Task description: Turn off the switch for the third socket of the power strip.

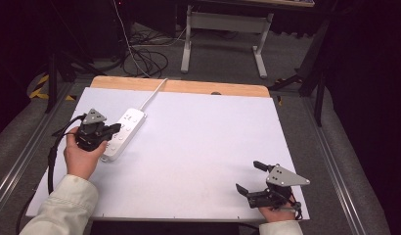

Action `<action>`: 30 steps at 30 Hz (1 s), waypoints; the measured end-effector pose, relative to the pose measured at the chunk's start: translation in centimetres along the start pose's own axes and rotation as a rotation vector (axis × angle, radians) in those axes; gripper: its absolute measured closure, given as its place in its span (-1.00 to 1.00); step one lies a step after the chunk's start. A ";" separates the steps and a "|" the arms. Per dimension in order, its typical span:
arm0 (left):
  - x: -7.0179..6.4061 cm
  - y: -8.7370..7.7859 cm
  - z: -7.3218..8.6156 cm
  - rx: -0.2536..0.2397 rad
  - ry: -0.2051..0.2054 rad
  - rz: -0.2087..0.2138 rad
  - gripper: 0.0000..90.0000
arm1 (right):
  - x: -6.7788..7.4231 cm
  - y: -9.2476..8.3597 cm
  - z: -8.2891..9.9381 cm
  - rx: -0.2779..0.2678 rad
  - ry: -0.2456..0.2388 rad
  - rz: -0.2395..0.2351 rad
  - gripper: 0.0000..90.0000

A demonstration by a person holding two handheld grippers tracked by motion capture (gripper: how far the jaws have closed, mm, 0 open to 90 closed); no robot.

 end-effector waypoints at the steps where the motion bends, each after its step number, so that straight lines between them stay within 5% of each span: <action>1: 0.2 0.4 0.3 0.016 -0.005 0.001 1.00 | 0.0 0.0 0.0 0.001 0.000 0.000 -0.89; 9: 0.5 1.5 1.3 0.078 -0.032 0.017 1.00 | 0.0 0.0 0.0 0.004 0.004 -0.003 -0.89; 30: 0.4 2.7 2.3 0.145 -0.041 -0.003 1.00 | 0.0 0.1 0.0 0.001 0.009 -0.011 -0.89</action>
Point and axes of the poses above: each handheld gripper's, and its own axes: y roughly forward along the jaws, z roughly out of its underside, x roughly to its left, the point moved 5 cm from there along y, roughly forward along the jaws, and after that the axes turned 3 degrees about -y, right-handed, at the moved point
